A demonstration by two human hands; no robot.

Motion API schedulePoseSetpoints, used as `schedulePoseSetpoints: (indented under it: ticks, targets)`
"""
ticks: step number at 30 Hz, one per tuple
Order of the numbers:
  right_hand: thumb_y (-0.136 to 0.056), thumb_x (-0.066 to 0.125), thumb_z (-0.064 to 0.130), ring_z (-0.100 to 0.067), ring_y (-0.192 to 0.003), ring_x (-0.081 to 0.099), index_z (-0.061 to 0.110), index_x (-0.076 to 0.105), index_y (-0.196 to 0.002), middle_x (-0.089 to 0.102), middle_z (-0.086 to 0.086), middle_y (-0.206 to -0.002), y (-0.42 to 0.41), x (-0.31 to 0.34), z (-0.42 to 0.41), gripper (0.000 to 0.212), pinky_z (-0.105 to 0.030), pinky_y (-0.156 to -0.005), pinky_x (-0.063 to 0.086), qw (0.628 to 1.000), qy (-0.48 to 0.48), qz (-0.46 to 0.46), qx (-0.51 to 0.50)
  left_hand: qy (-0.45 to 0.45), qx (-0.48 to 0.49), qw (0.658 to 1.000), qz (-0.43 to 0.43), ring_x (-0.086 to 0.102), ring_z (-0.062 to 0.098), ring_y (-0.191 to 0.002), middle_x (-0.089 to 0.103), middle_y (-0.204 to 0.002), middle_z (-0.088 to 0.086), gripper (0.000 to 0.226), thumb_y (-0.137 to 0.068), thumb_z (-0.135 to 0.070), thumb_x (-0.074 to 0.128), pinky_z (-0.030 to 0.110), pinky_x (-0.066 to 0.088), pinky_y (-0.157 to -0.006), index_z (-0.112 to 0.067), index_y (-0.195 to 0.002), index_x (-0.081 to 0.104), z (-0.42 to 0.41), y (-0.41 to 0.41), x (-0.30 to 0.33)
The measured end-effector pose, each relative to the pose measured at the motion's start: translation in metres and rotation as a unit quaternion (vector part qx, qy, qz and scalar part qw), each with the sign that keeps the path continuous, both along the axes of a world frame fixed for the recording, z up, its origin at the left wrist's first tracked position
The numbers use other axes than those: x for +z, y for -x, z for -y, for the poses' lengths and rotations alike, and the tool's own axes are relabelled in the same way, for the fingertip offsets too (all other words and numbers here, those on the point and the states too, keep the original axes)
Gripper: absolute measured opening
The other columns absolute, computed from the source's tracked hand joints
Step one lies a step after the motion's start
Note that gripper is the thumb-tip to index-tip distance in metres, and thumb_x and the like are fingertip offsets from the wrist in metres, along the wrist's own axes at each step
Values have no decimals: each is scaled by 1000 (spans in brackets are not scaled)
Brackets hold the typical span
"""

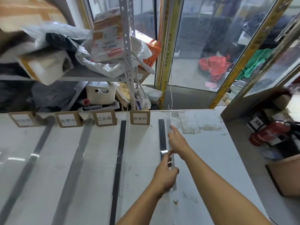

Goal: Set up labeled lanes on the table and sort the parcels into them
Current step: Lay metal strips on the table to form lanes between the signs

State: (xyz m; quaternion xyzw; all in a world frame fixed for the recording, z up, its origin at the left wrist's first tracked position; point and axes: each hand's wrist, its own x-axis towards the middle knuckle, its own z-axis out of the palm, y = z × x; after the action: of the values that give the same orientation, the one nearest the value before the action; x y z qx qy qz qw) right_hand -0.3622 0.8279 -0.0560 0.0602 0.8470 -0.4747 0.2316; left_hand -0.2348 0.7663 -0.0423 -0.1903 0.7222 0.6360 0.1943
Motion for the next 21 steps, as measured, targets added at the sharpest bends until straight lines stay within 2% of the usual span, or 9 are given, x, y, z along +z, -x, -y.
schedulePoseSetpoints:
  ticks: [8, 12, 18, 21]
  targets:
    - [-105, 33, 35, -34, -138, 44, 37, 21, -153, 31, -6, -160, 3, -7, -6, 50, -52, -109, 40, 1000, 1, 24, 7, 23, -5, 1000, 0, 39, 18, -137, 37, -153, -1, 72, -91, -10, 56, 35, 41, -106, -41, -149, 27, -9, 5, -6]
    - [-104, 36, 33, -32, -132, 50, 37, 21, -154, 36, -7, -157, 4, -8, -10, 52, -48, -105, 43, 999, -5, 27, 19, 34, -5, 999, -3, 39, 19, -138, 34, -155, -1, 70, -92, -16, 59, 36, 39, -108, -38, -150, 26, -13, 7, -7]
    - [-102, 43, 37, -34, -137, 44, 35, 21, -154, 31, -7, -160, 2, -8, -11, 56, -51, -107, 42, 999, -3, 37, 24, 37, 10, 999, 1, 38, 22, -140, 32, -157, -1, 67, -94, -21, 61, 40, 37, -110, -36, -150, 27, -13, 7, -9]
    - [-102, 45, 43, -33, -137, 44, 32, 22, -154, 38, -8, -155, 0, -7, -13, 58, -51, -107, 43, 999, -7, 34, 18, 38, 13, 999, 2, 39, 22, -139, 34, -156, -1, 66, -94, -23, 60, 40, 38, -110, -35, -150, 27, -10, 6, -10]
